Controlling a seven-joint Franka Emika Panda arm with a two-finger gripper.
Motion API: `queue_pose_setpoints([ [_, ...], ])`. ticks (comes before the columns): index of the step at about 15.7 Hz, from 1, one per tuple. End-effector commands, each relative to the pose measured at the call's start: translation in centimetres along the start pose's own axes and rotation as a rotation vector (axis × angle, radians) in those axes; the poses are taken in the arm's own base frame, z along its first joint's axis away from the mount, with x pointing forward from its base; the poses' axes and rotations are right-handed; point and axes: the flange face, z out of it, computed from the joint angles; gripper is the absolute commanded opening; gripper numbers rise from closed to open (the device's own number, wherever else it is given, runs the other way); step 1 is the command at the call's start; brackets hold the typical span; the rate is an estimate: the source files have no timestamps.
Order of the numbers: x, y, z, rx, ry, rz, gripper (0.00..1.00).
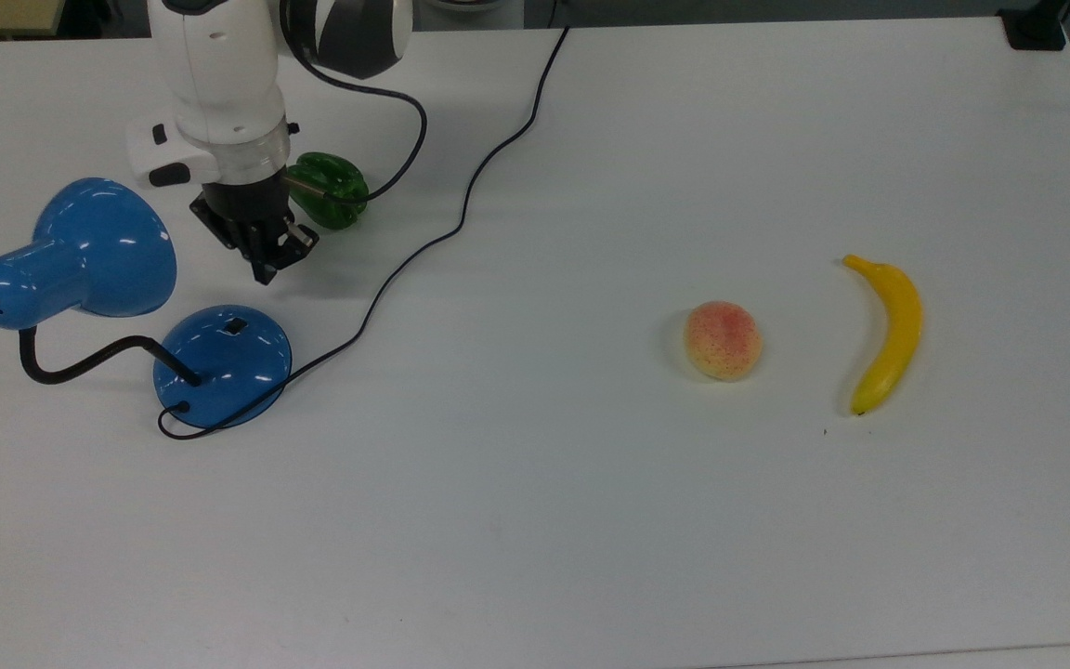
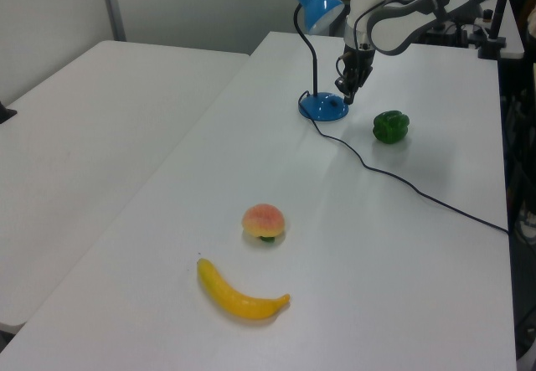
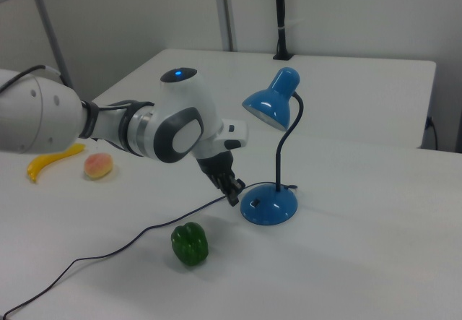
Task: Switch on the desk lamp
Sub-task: 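Move the gripper over the blue lamp base switch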
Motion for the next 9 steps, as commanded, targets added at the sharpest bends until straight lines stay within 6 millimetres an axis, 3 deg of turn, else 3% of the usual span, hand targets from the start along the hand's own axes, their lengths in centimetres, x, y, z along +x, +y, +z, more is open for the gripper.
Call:
queue_pose_setpoints([
  [1,0.7,0.4,0.7,-0.002,0.073,0.017,0.0],
  [9,1.7,0.8,2.2,0.009,0.173,0.008,0.0],
])
